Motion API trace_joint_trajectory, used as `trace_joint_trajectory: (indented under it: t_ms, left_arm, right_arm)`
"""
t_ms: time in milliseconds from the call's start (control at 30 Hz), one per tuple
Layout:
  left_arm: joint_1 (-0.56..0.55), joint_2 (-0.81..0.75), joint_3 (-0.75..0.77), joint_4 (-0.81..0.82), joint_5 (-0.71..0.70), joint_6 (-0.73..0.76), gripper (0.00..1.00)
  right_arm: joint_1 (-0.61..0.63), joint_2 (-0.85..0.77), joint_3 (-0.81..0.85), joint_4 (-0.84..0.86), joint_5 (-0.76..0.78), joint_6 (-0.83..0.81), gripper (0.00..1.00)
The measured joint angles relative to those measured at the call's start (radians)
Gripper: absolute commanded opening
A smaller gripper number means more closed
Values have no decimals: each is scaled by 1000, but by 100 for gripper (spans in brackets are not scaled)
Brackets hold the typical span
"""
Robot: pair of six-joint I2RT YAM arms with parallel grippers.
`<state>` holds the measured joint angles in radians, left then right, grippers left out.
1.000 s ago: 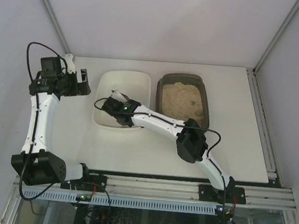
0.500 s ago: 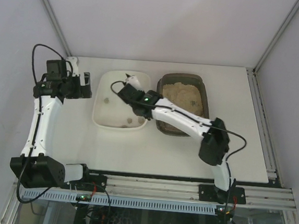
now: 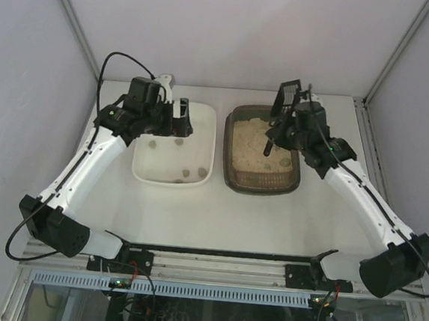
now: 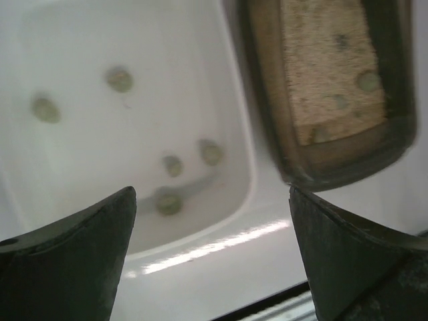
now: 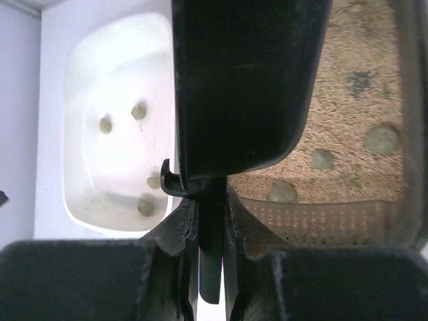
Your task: Clean the litter box
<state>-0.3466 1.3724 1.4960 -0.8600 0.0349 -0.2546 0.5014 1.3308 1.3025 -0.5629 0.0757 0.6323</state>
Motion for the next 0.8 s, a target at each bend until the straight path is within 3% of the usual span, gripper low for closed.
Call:
trace_joint_trajectory:
  t_ms: [200, 467, 633, 800]
  left_arm:
    - [-128, 109, 1, 166, 24, -333, 100]
    - [-328, 523, 200, 168, -6, -616, 100]
    - [-352, 665, 229, 118, -26, -697, 100]
    - [-352, 669, 258, 117, -84, -705, 96]
  right_arm:
    - [-96, -167, -31, -33, -13, 60, 0]
    - [-98, -397, -87, -80, 43, 100, 0]
    - [-121, -487, -147, -143, 74, 107, 0]
    - [-157, -546, -173, -184, 82, 106, 0]
